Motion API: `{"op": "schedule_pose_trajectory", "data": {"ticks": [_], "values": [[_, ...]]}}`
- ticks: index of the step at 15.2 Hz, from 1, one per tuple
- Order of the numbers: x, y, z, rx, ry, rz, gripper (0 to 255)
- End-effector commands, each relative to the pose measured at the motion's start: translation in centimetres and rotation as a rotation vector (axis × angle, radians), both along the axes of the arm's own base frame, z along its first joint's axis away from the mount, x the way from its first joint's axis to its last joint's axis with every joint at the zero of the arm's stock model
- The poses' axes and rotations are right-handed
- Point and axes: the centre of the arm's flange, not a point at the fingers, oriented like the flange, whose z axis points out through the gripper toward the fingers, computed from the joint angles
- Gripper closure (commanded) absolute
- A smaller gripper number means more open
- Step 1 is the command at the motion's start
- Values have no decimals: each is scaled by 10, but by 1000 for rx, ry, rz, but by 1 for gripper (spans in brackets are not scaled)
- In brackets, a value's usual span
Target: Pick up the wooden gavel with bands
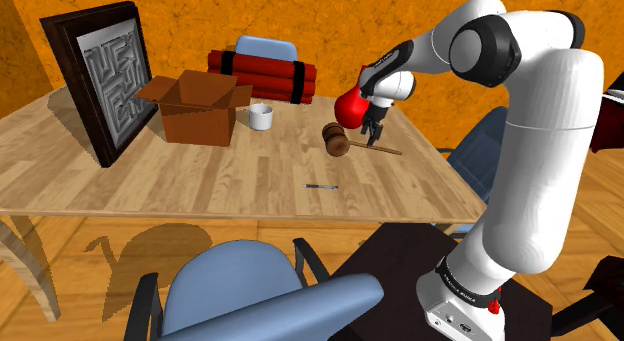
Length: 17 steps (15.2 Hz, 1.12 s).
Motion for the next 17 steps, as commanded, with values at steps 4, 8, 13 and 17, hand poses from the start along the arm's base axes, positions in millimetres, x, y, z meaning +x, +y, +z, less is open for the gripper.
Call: {"op": "schedule_pose_trajectory", "data": {"ticks": [4,8,13,17], "values": [[1,-1,-27,0,-1,4,0],[1,0,-30,0,-1,4,255],[1,0,-30,0,-1,4,255],[1,-1,-25,0,-1,4,255]]}}
